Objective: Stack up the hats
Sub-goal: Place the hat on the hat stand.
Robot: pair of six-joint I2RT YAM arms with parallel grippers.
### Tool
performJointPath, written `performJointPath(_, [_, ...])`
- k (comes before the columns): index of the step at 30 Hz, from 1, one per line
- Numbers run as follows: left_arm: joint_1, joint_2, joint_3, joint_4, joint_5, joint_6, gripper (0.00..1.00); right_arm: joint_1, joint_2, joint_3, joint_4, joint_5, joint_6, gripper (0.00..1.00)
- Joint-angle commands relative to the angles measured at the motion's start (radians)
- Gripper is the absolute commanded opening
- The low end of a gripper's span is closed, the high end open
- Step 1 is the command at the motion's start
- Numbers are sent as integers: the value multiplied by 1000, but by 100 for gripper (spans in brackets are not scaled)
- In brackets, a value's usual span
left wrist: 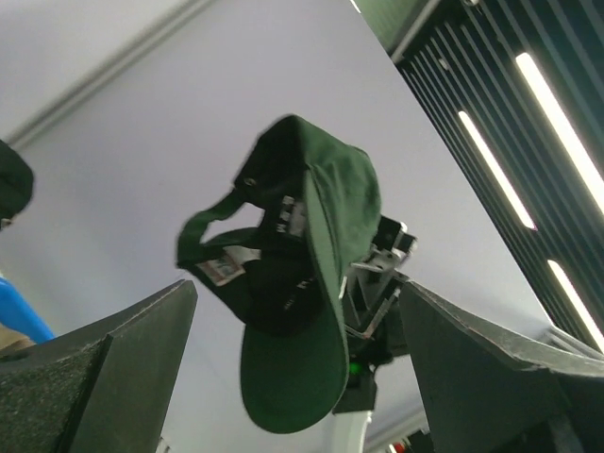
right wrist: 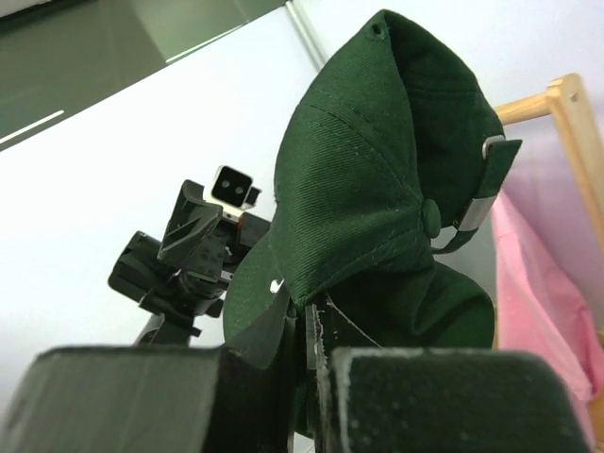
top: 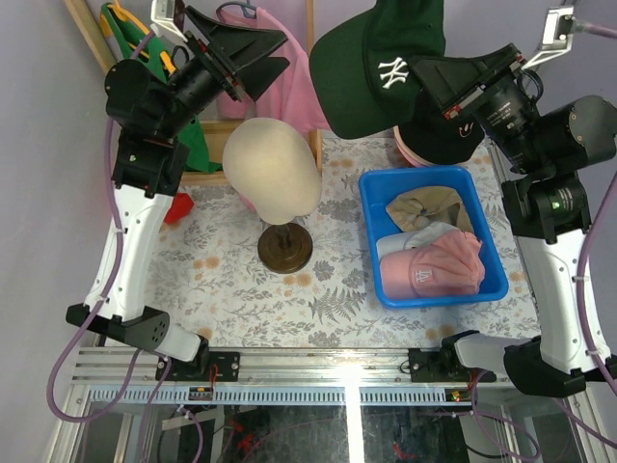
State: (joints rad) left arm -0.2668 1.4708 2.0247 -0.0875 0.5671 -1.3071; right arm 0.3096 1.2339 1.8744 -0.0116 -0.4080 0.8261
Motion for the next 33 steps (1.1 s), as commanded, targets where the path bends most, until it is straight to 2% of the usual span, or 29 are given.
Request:
performJointPath(1, [-57,14,-8,184,72,-70,88,1,15,48,142,-125,98,1])
performJointPath(10, [-135,56,-15,326,87,-135,88,20,49,86,137,-194,114,1])
performJointPath(18, [-165,86,-18,460,130,-201,88,142,143,208,30,-219,42,1])
performJointPath(23, [-166,96,-22,610,179,-250,82,159,180,263,-20,-231,22,1])
performJointPath(26, [-166,85,-73,721,187,-276,70,159,214,305,-53,-251,23,1])
performJointPath(28, [-164,73,-120,780,182,-294,52,159,218,298,-61,-244,28,1])
performJointPath(31, [-164,50,-175,804,161,-290,20,160,215,286,-98,-204,1,2])
performJointPath(33, [-163,34,-208,812,135,-270,9,158,223,296,-137,-173,-13,3])
